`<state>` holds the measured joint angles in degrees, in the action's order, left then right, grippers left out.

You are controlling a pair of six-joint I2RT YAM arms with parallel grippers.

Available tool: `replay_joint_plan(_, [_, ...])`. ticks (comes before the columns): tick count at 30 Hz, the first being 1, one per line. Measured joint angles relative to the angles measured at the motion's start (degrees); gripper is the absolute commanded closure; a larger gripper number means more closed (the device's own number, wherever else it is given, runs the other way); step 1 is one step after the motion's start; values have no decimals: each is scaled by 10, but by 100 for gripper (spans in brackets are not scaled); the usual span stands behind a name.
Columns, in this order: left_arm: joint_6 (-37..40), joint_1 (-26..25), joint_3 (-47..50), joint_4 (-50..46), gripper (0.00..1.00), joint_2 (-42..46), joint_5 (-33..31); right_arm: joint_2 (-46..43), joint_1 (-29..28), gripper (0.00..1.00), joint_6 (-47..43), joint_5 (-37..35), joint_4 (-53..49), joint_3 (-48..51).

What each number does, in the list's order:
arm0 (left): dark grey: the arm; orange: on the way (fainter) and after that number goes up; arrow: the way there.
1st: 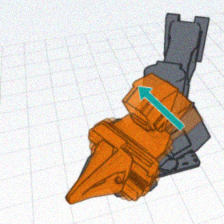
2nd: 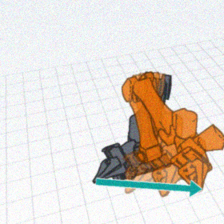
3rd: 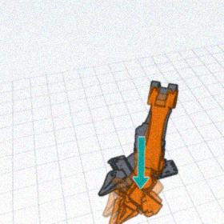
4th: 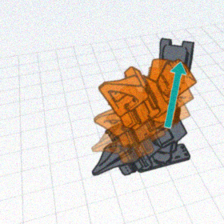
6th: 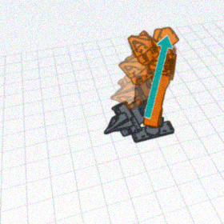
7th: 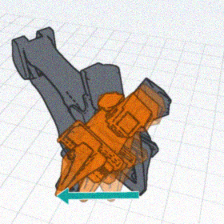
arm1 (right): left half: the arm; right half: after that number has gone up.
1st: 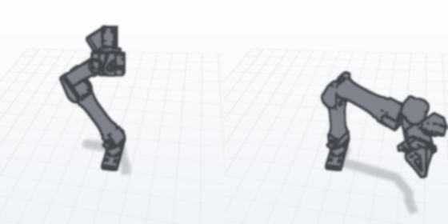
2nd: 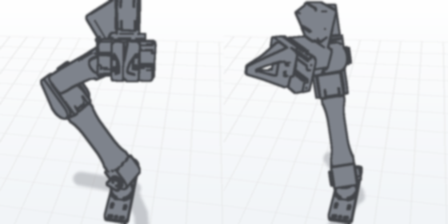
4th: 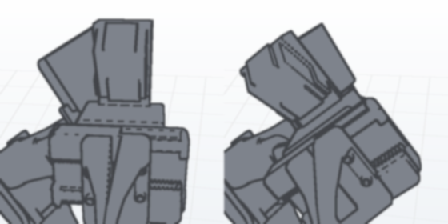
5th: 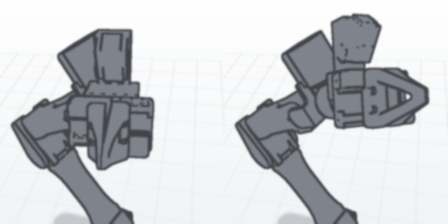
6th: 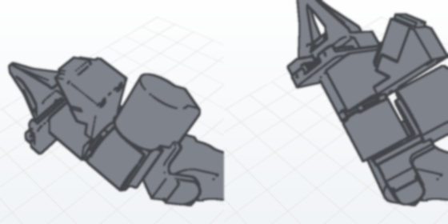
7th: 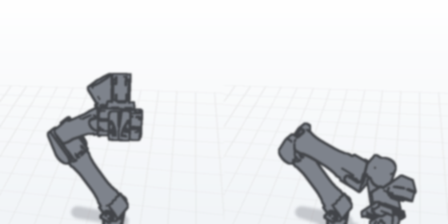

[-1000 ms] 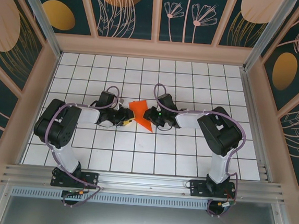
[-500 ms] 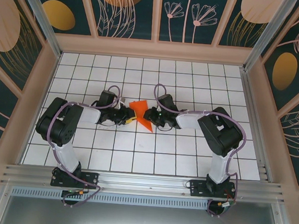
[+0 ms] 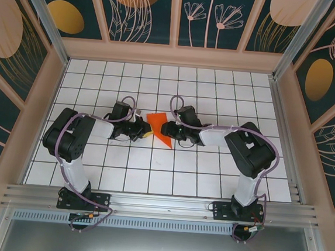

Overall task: Fold a paper plane with a square sheet of paper (pick it up from the middle)
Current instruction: Fold the wing for the fifth time at the center of the table.

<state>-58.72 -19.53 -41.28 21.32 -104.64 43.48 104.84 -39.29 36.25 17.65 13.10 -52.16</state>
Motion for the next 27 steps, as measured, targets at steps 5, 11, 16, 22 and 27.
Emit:
replay_joint_plan(5, [-8, 0, 0, 0, 94, 0, 0, -61, -34, 38, -89, -95, 0, 14])
replay_joint_plan(11, [-21, -1, 0, 4, 94, 8, -2, -72, -98, 37, -203, -227, 9, 30])
replay_joint_plan(16, [-35, -1, 0, 12, 94, 16, -3, -72, -148, 40, -293, -297, 61, 81])
replay_joint_plan(22, [-46, -1, 0, 12, 94, 19, -4, -55, -167, 45, -368, -337, 120, 103])
replay_joint_plan(27, [-50, -1, 0, 12, 94, 21, -4, -24, -168, 47, -410, -353, 158, 102])
